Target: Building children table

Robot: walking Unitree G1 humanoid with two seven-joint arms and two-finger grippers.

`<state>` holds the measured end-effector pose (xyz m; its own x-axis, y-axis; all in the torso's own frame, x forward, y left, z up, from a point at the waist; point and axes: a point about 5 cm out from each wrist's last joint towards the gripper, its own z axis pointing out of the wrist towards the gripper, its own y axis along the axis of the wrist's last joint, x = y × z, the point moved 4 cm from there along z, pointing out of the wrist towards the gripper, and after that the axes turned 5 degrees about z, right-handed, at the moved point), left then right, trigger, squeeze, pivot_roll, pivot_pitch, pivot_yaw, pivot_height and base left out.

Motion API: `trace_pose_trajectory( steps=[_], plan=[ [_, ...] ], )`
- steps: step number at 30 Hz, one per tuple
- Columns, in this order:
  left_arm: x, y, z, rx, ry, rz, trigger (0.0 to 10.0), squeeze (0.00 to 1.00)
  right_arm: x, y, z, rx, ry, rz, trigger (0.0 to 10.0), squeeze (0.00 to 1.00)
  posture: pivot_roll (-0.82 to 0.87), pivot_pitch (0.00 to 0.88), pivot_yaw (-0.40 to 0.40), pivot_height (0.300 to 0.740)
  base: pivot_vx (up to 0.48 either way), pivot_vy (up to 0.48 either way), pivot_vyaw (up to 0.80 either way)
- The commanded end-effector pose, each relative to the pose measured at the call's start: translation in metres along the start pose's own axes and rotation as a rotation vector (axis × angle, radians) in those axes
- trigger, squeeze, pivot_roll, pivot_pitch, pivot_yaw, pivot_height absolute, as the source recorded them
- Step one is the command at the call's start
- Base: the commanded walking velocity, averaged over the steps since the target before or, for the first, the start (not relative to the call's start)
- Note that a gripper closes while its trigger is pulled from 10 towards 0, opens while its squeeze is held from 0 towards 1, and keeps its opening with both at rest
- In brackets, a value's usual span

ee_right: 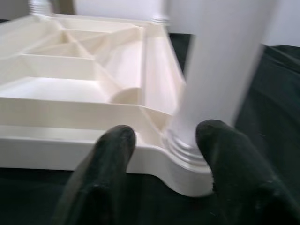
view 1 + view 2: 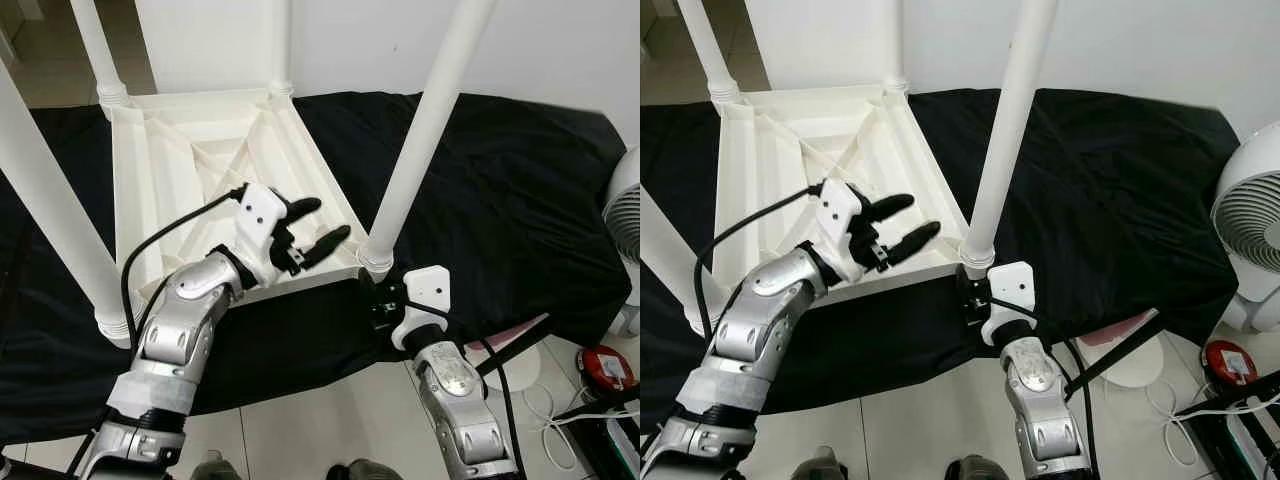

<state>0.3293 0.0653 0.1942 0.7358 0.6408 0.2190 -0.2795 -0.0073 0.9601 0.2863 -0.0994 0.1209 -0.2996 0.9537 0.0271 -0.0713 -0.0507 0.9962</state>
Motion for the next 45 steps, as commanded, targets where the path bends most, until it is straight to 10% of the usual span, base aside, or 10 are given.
trace_pose_trajectory(
  steps=[1,5,6,14,29,32,45],
  plan=[
    [0.016,0.000,0.004,0.003,0.132,0.012,10.0,0.00,0.010,-0.003,0.003,0.013,0.076,0.024,0.0,0.00,0.09,0.000,-0.058,0.740,0.000,0.000,0.00],
    [0.019,-0.001,0.004,0.008,0.145,0.012,10.0,0.00,0.014,-0.004,0.003,0.022,0.111,0.034,0.0,0.00,0.09,0.000,-0.058,0.740,0.000,0.000,0.00],
    [0.022,-0.004,0.004,0.023,0.163,0.027,10.0,0.00,0.013,-0.003,0.006,0.017,0.117,0.037,10.0,0.00,0.09,0.000,-0.056,0.740,0.000,0.000,0.00],
    [0.027,-0.021,0.004,0.116,0.196,0.093,10.0,0.00,0.005,0.012,0.025,-0.042,0.110,0.035,10.0,0.00,0.10,0.000,-0.052,0.740,0.000,0.000,0.00],
    [-0.034,-0.031,-0.020,0.133,-0.117,-0.004,10.0,0.00,-0.028,0.021,0.030,-0.084,0.011,0.042,10.0,0.00,0.11,0.000,-0.050,0.740,0.000,0.000,0.00],
    [-0.057,-0.028,-0.039,0.150,-0.225,-0.043,10.0,0.00,-0.049,0.022,0.025,-0.088,-0.069,0.046,10.0,0.00,0.11,0.011,-0.044,0.740,0.000,0.000,0.00],
    [-0.055,-0.017,-0.087,0.227,-0.252,-0.067,10.0,0.00,-0.105,0.030,0.014,-0.132,-0.294,0.024,10.0,0.00,0.12,0.031,-0.041,0.740,0.000,0.000,0.00]
  ],
)
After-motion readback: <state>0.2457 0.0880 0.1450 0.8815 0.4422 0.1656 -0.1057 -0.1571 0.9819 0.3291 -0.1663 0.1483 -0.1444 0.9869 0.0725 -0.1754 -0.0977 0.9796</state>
